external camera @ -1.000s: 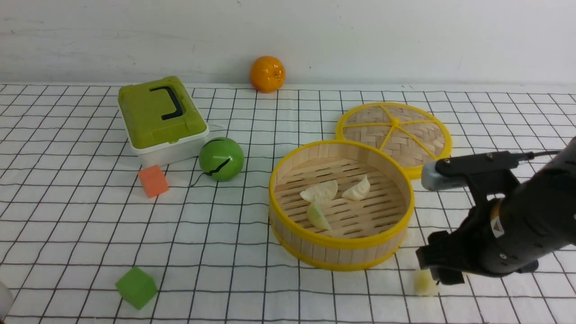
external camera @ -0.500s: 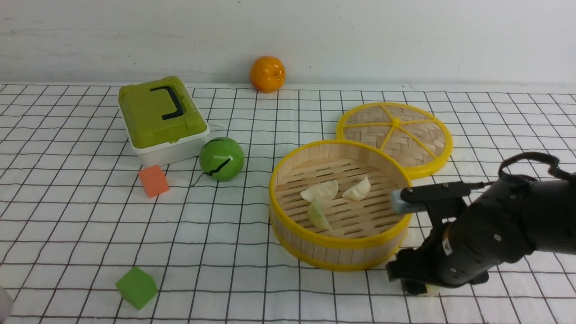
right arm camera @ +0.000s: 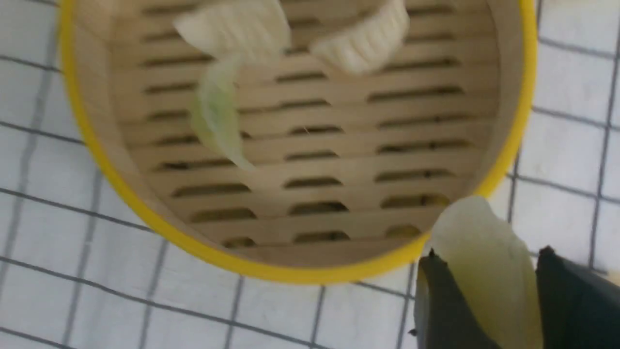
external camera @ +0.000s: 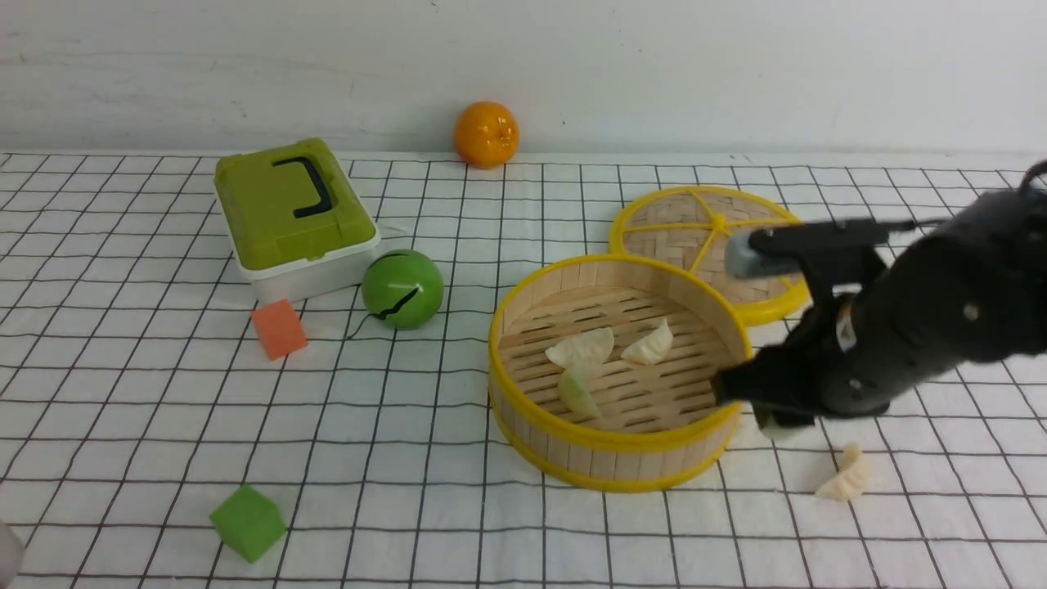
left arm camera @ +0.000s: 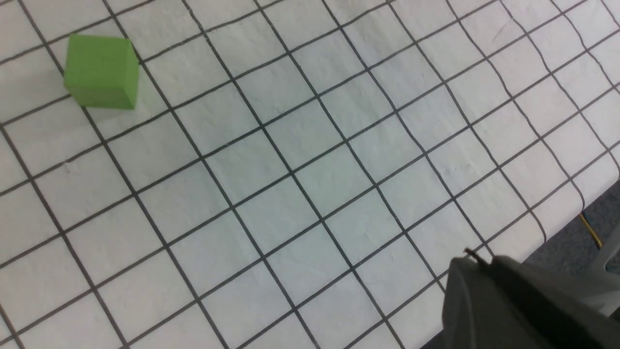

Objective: Put the dumplings into the steamer on the table with the white tablecloth.
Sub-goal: 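Reach for and grasp a dumpling lying on the table beside the steamer, then place the dumpling in the bamboo steamer basket with the right gripper, then reach for and grasp a dumpling lying on the table beside the steamer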

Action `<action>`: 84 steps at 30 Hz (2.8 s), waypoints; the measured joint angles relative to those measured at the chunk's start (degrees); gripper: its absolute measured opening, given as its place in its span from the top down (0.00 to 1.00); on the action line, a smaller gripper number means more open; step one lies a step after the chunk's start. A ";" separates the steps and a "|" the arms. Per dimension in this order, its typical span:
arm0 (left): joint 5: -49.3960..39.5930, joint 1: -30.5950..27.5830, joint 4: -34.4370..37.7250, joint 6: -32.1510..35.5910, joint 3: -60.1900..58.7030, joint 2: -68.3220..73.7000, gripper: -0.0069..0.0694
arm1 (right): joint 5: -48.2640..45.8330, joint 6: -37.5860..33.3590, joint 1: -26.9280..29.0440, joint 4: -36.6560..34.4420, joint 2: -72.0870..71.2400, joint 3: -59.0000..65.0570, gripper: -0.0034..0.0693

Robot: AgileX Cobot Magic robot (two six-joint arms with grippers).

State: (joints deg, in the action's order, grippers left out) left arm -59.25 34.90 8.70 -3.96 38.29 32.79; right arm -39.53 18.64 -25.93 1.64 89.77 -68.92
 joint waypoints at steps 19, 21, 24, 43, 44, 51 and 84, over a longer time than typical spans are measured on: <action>1.72 0.00 -0.09 0.00 -1.25 0.00 0.85 | 10.03 -8.43 -1.54 -10.01 22.03 -8.16 0.41; 1.87 0.00 -0.14 0.00 -2.40 0.00 0.85 | 5.07 -8.43 -1.54 -9.82 20.66 -9.31 0.30; 1.87 0.00 -0.16 0.00 -3.14 0.00 0.84 | -2.46 -8.43 -1.54 -7.10 14.80 -10.26 0.22; 4.65 0.00 -0.16 0.00 -3.14 0.00 0.84 | 1.89 15.92 11.91 9.74 -7.37 17.15 0.29; 4.74 0.00 -0.10 0.00 -3.14 0.00 0.84 | 3.06 16.52 12.55 9.60 -6.81 17.83 0.29; 4.70 0.00 0.35 0.00 -3.14 0.00 0.83 | 12.96 19.60 13.93 8.53 1.25 18.64 0.28; 2.45 0.00 1.31 0.00 -3.14 0.00 0.81 | 7.05 0.80 2.27 1.54 18.56 -8.69 0.69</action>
State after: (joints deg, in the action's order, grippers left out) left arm -56.80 34.90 10.01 -3.96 35.15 32.79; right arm -32.48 19.44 -23.66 3.18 108.32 -77.61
